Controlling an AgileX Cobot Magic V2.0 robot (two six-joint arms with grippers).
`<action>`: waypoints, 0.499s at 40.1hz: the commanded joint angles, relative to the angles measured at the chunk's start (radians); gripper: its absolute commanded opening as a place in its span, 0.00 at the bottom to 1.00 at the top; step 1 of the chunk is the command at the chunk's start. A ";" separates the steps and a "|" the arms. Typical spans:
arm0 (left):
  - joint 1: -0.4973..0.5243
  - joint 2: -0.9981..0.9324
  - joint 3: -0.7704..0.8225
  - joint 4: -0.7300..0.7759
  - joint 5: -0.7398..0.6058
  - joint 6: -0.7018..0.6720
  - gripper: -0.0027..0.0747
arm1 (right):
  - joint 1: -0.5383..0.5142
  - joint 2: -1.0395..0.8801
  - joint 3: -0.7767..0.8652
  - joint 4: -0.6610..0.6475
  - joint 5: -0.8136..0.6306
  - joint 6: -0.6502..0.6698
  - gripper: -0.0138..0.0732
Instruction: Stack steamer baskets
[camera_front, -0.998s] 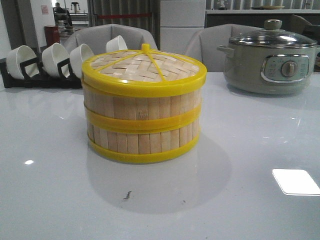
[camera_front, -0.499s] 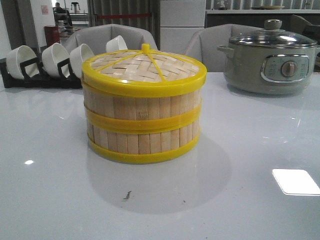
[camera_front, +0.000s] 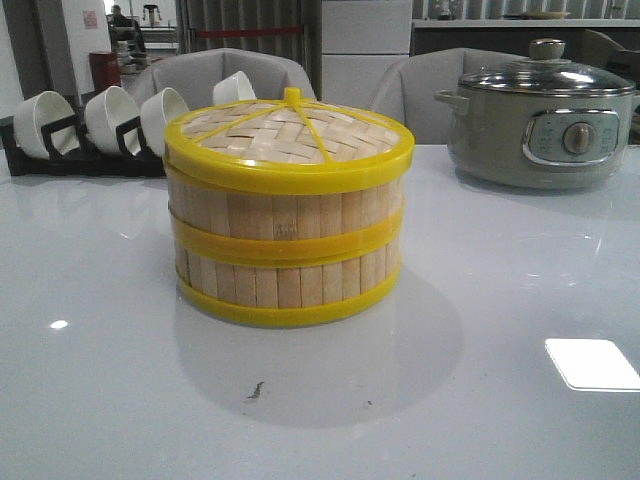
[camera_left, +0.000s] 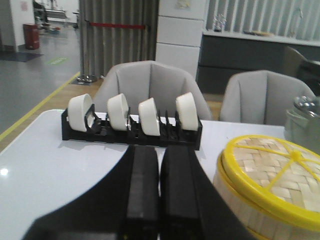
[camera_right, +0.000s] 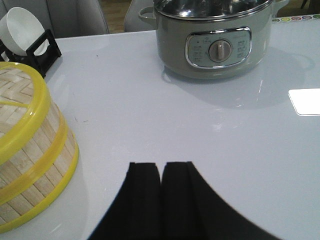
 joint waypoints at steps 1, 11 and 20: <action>0.045 -0.021 0.048 -0.052 -0.145 -0.006 0.15 | -0.006 -0.006 -0.029 -0.010 -0.077 -0.003 0.19; 0.102 -0.126 0.191 -0.055 -0.153 -0.006 0.15 | -0.006 -0.006 -0.029 -0.010 -0.077 -0.003 0.19; 0.122 -0.213 0.305 -0.053 -0.214 -0.006 0.15 | -0.006 -0.006 -0.029 -0.010 -0.077 -0.003 0.19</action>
